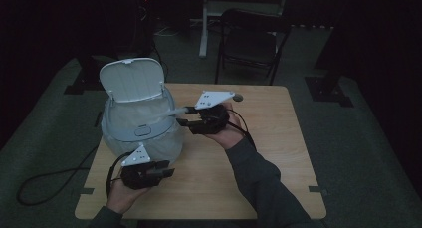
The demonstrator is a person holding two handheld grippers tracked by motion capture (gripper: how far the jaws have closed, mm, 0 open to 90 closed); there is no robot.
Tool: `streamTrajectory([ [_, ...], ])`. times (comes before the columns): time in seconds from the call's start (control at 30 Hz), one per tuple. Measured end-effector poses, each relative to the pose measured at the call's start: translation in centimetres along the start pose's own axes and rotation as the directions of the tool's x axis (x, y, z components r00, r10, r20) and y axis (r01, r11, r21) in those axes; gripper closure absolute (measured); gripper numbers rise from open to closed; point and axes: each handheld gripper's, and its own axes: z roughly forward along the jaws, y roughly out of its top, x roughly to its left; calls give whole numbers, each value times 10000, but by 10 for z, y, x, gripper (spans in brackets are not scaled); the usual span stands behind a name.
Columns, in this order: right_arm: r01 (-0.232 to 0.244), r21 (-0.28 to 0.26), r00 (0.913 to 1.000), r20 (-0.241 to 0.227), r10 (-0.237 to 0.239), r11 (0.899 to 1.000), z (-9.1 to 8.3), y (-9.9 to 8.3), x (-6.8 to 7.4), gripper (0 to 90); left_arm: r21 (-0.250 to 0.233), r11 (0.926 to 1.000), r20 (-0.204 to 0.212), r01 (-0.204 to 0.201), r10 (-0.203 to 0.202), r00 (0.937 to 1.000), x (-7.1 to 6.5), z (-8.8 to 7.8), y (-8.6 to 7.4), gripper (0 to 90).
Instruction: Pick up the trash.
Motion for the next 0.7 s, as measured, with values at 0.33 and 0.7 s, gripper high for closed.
streamTrajectory([
  [0.33, -140, 21, 9999, 78, 140, 9999, -2, -5, -4, 512, 5, 10000, 9, -26, 26, 10000, 0, 1, 1, 620],
  [0.7, -661, -7, 9962, 571, 661, 9978, -3, -24, -17, 524, -46, 10000, -7, 31, -31, 10000, 2, 2, -1, 620],
])
